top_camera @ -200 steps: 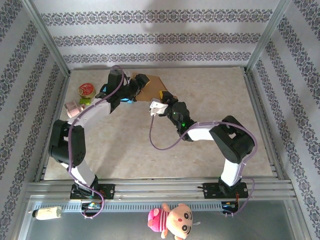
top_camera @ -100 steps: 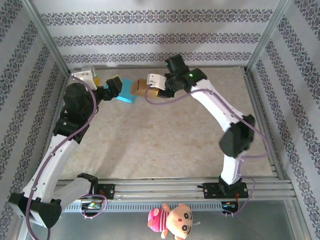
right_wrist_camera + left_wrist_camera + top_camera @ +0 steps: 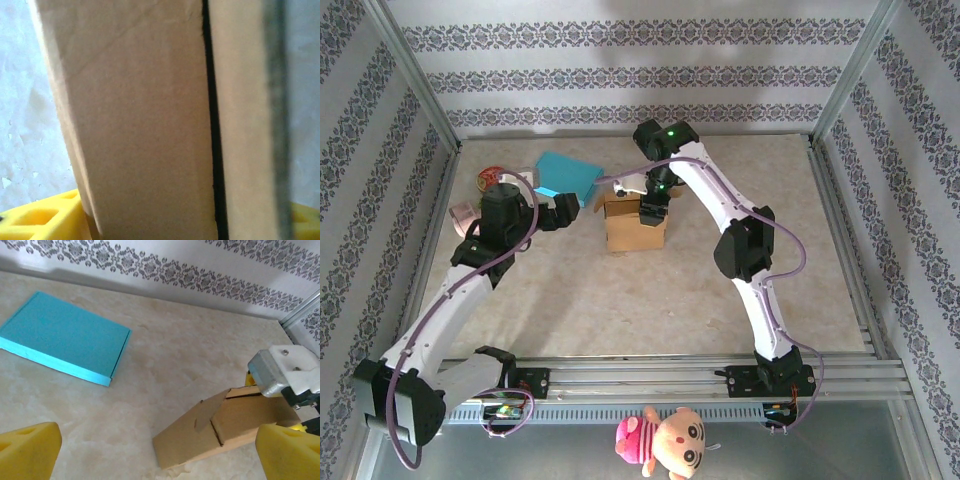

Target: Fold the paper box

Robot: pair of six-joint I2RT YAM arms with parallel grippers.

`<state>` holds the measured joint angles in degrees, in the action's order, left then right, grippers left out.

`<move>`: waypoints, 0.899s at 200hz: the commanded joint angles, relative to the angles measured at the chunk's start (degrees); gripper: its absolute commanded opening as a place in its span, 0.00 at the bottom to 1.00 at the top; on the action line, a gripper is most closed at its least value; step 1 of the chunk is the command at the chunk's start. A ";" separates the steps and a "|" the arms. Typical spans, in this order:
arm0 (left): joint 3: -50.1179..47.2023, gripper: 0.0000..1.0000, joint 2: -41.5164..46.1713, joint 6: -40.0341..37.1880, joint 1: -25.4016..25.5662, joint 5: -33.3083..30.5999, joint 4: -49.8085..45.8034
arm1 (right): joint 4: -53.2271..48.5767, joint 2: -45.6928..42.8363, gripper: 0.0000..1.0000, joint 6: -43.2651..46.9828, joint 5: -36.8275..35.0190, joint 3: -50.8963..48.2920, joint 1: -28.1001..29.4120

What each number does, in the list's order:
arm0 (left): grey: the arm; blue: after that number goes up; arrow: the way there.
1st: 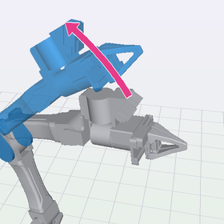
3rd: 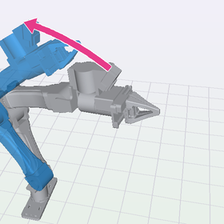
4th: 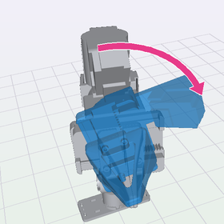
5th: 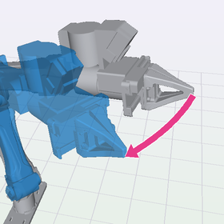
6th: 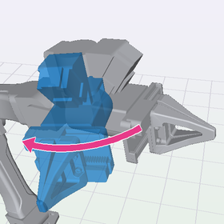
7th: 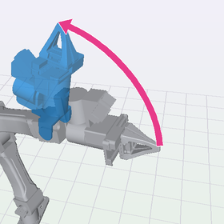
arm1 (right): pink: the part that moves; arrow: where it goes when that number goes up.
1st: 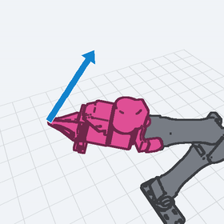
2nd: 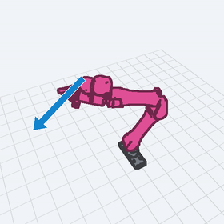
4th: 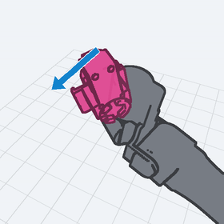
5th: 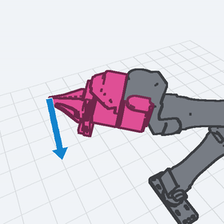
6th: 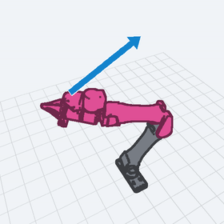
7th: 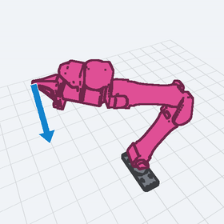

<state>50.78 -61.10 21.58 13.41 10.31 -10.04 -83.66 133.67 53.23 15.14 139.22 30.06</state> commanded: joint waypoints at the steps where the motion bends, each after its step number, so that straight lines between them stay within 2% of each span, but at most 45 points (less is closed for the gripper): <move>1: 1.12 0.99 -1.44 0.58 -0.50 2.31 1.55 | 3.14 -4.67 0.73 -2.31 4.74 -2.53 -0.88; 23: 2.49 0.99 -3.72 -1.98 -0.42 5.63 1.94 | 6.33 -7.67 0.77 -4.11 8.67 -4.75 -1.49; 55: 6.32 1.00 -8.96 -6.97 -0.24 14.96 0.15 | 8.99 -9.60 0.78 -8.82 12.34 -6.83 -2.88; 77: 8.26 1.00 -11.31 -8.50 0.71 16.29 -1.01 | 10.69 -10.76 0.77 -11.47 13.14 -8.58 -3.49; 103: 9.70 1.00 -12.81 -10.03 2.94 21.12 -0.96 | 14.49 -13.96 0.77 -13.21 14.38 -14.06 -4.18; 116: 10.83 1.00 -13.14 -11.46 4.44 20.35 -3.49 | 16.42 -15.98 0.77 -14.76 15.63 -17.08 -5.26; 135: 13.26 1.00 -13.56 -11.15 5.80 15.44 -9.72 | 21.19 -20.11 0.76 -18.63 19.83 -23.02 -8.09; 161: 16.30 1.00 -14.72 -10.16 7.77 10.52 -16.45 | 31.69 -26.80 0.76 -25.28 21.76 -36.64 -11.06; 180: 18.00 0.99 -16.11 -9.65 8.69 9.32 -19.65 | 36.31 -29.50 0.68 -28.11 23.78 -42.67 -13.31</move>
<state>65.95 -75.68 12.21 20.58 23.18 -21.41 -56.31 108.25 31.48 33.89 102.30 18.83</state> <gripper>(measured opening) 0.995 0.720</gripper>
